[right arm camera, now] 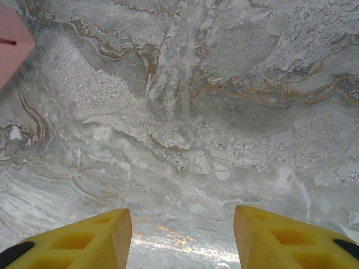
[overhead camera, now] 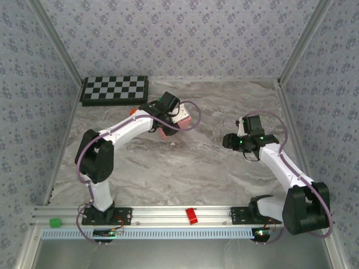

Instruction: Fold the paper box

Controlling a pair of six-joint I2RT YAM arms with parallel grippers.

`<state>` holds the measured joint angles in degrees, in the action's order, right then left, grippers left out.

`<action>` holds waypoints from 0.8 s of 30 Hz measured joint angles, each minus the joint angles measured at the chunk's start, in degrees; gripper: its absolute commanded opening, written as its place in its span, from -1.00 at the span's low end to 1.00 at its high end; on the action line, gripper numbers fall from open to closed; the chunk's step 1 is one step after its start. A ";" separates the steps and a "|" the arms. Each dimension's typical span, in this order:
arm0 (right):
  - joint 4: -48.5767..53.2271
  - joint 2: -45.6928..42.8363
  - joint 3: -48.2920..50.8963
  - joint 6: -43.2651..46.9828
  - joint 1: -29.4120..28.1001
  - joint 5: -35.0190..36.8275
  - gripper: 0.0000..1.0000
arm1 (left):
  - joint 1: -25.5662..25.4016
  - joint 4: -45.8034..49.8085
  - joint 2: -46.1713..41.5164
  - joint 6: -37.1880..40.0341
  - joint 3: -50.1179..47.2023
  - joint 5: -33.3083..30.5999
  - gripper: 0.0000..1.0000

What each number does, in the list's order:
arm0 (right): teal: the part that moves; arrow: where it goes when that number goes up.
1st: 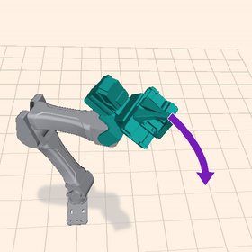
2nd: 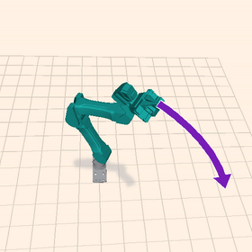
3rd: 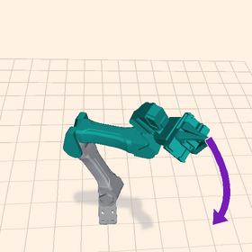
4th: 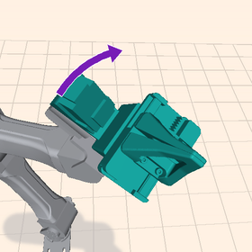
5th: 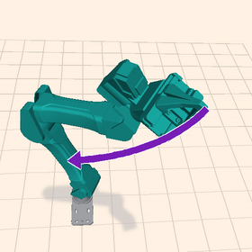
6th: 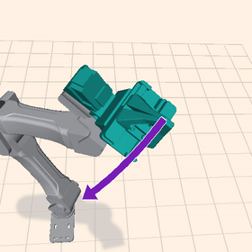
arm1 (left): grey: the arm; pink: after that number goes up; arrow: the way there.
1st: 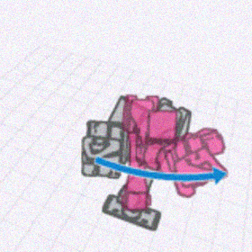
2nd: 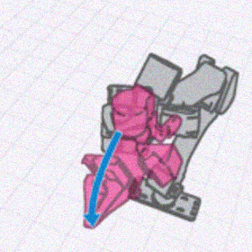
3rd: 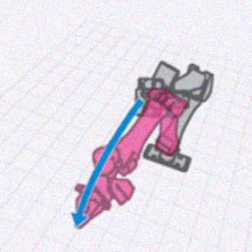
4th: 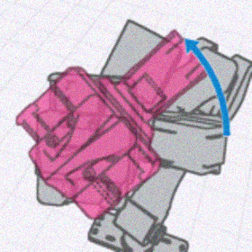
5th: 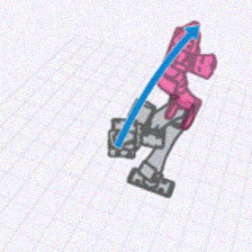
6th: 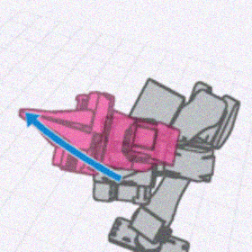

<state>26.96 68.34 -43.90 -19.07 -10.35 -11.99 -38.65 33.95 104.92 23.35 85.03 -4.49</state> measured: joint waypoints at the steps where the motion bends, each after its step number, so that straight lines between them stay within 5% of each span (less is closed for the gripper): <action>1: -0.02 0.00 0.02 0.00 0.02 0.02 0.05 | -0.35 -0.87 -0.15 0.11 -0.26 -1.40 -0.09; 24: -0.66 0.00 1.14 -0.63 1.03 -0.02 0.05 | -9.40 -24.15 5.64 13.77 -6.62 -26.80 -0.10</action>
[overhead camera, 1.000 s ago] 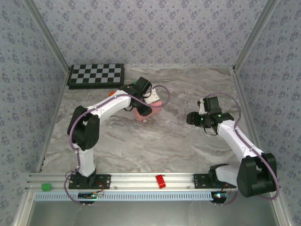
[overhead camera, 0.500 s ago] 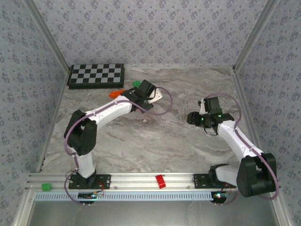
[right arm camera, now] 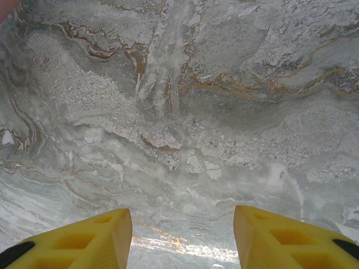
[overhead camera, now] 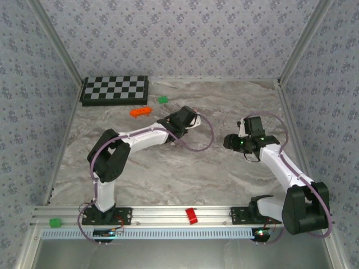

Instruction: Fold the paper box

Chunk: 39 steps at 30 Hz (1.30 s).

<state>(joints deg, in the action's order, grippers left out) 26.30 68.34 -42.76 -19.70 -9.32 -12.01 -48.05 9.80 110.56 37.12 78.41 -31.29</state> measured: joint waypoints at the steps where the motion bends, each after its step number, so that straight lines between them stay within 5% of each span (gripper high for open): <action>1: -0.07 0.00 0.11 0.00 0.09 -0.02 0.05 | -0.31 -1.05 0.20 0.59 -0.55 -0.76 -0.10; 16: -0.66 -0.22 0.83 -0.39 0.46 -0.44 0.05 | -5.64 -11.58 1.27 1.62 -8.24 -7.37 -0.06; 29: -1.22 -0.22 1.49 -0.42 0.74 -0.79 0.05 | -6.08 -11.78 1.27 -1.38 -8.26 -7.28 0.31; 39: -1.27 -0.17 1.49 -0.42 0.83 -0.85 0.05 | -6.14 -13.00 -0.11 -2.64 -11.06 -3.28 0.89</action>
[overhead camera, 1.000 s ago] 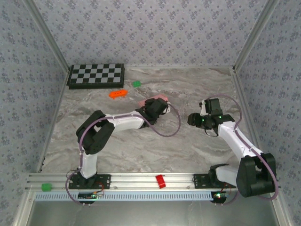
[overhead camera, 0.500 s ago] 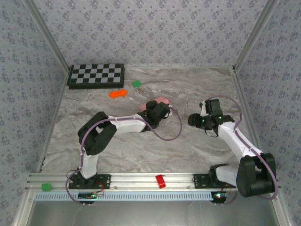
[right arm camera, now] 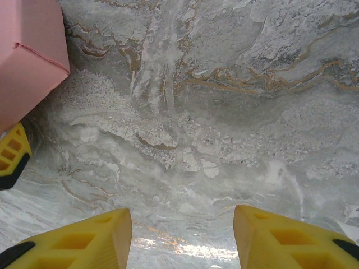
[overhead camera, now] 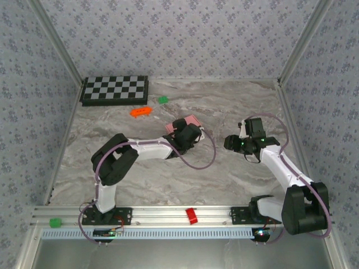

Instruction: Fold the paper box

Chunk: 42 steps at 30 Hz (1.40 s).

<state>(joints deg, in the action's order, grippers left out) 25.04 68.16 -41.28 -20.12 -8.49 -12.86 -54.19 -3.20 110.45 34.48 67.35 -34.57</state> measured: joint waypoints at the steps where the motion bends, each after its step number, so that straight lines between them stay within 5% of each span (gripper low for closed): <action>1: -0.02 0.02 0.00 0.00 0.02 0.02 0.05 | 0.02 0.15 -0.31 -0.11 -0.13 0.76 0.91; 17: -2.10 2.08 0.04 0.02 0.28 0.00 0.05 | 3.48 7.67 -9.94 -12.09 -0.13 10.40 0.99; 28: -6.05 2.34 1.18 0.52 0.57 2.14 0.04 | 16.87 12.85 -23.69 -27.91 -5.99 13.49 0.99; 42: -10.75 1.22 3.80 0.44 5.70 14.86 0.03 | 33.73 15.67 -36.94 -39.89 -15.47 18.27 0.99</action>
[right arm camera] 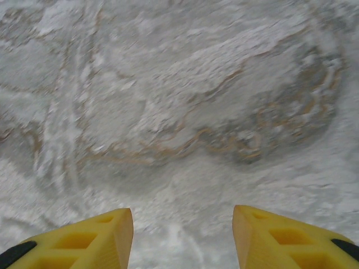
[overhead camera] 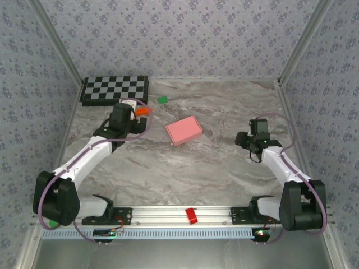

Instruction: Fold the paper box

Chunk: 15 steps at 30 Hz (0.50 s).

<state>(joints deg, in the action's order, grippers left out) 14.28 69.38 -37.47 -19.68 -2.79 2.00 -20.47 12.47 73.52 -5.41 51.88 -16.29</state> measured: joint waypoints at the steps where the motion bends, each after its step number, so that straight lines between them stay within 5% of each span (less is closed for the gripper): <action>1: -0.76 -0.07 0.42 -0.04 0.66 0.83 0.04 | 1.20 -0.02 -0.39 -0.68 -0.48 -0.28 0.99; 15: -14.78 -0.35 5.35 4.20 6.84 6.21 0.09 | 14.64 -6.38 -0.90 -3.02 -10.23 -4.42 0.99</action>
<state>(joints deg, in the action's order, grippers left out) -0.49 69.04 -32.12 -15.49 4.05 8.21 -5.82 6.09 72.62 -8.43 41.65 -20.71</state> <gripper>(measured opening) 0.541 0.996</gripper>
